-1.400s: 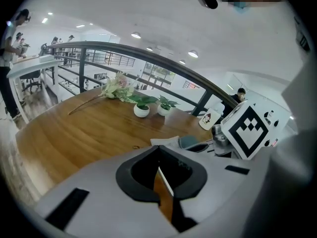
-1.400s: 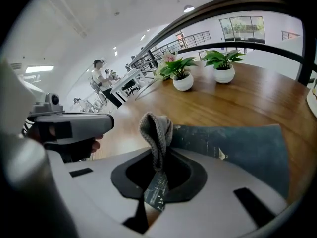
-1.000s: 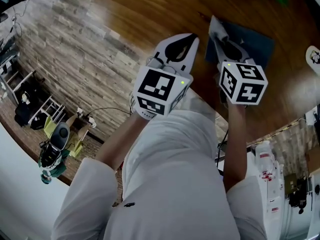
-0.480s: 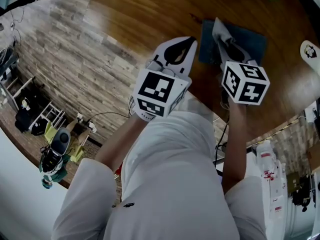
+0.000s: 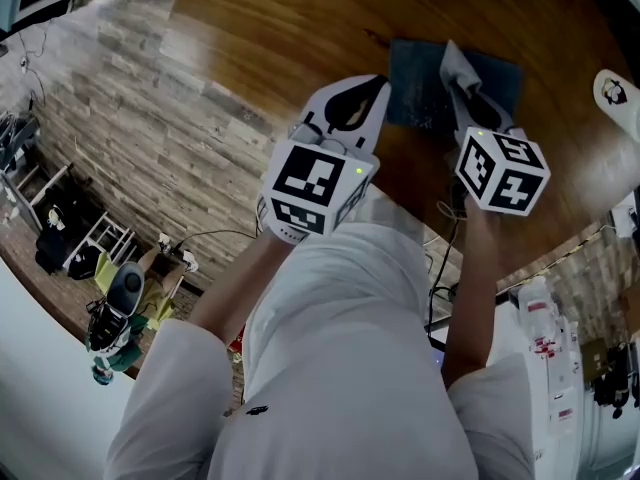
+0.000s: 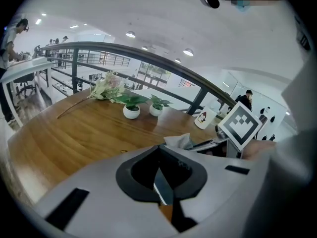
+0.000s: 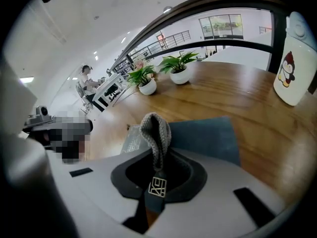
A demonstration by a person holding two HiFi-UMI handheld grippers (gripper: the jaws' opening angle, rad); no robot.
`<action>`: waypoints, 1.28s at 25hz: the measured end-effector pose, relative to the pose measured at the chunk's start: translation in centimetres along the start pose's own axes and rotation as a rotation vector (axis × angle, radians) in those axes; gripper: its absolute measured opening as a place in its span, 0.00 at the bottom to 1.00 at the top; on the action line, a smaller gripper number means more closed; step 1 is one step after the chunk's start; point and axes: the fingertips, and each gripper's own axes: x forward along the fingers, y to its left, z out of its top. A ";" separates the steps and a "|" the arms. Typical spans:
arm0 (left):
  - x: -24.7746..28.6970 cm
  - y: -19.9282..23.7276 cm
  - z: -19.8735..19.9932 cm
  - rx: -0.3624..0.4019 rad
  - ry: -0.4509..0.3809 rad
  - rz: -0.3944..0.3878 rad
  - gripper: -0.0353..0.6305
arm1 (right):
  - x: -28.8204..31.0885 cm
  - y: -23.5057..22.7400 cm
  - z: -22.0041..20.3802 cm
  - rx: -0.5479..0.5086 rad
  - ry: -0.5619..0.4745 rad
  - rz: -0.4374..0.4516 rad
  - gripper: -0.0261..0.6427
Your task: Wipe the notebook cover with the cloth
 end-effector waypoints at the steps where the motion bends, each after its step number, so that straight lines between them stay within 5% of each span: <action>1: 0.1 -0.2 -0.1 0.001 0.003 -0.002 0.08 | -0.2 -0.3 0.0 0.003 -0.002 -0.004 0.10; 32: 2.0 -3.3 0.0 0.054 0.041 -0.069 0.08 | -5.0 -9.9 -0.5 0.097 -0.068 -0.245 0.10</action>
